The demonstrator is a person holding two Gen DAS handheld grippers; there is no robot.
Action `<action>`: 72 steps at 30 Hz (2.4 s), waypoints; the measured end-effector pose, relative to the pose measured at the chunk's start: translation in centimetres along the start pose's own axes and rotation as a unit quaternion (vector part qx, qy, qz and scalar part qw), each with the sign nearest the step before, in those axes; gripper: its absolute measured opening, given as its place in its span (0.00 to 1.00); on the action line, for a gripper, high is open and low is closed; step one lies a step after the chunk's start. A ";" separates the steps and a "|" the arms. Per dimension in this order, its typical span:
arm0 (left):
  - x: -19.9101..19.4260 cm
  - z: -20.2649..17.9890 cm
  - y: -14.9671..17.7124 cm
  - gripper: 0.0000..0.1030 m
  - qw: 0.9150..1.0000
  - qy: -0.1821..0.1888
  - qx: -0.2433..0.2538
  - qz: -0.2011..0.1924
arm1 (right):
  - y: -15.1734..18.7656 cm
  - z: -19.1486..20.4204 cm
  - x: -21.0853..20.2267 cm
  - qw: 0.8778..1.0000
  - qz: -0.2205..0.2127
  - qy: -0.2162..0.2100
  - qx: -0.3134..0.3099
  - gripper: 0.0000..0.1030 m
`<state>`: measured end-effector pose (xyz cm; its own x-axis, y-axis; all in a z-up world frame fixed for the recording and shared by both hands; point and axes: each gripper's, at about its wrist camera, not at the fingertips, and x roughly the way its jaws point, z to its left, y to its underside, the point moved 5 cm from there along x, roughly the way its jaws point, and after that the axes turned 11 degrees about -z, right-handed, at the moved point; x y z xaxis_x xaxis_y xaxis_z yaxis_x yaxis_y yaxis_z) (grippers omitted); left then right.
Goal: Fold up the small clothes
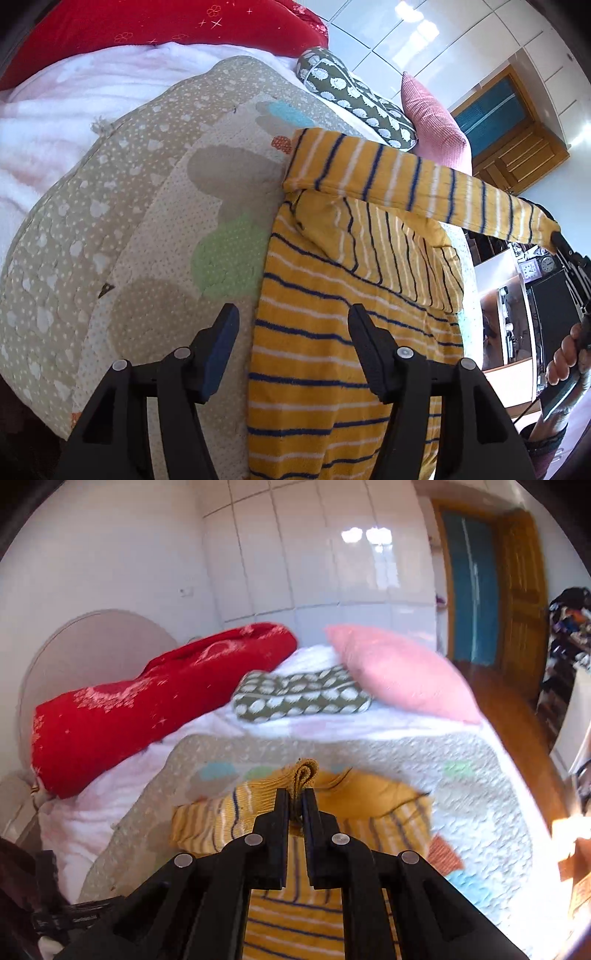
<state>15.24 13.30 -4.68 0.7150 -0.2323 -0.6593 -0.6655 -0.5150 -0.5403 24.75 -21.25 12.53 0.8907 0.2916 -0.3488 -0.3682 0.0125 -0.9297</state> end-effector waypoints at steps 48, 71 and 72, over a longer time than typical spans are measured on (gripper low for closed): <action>5.9 1.0 -0.1 0.40 0.998 0.025 0.044 -0.044 | 13.7 -3.2 8.2 0.973 0.191 -0.049 0.123 0.20; 6.8 4.2 0.4 0.48 0.987 0.133 -0.011 -0.092 | 8.5 22.0 27.9 0.963 0.245 -0.116 -0.009 0.03; 6.8 4.2 0.4 0.48 0.986 0.135 -0.012 -0.093 | 8.1 22.5 28.2 0.963 0.242 -0.114 -0.016 0.03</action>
<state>18.90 15.01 -11.57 0.8570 -0.3416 -0.3857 -0.5151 -0.5883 -0.6234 40.89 8.64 -2.21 0.5328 0.4591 -0.7109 -0.7141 -0.2068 -0.6688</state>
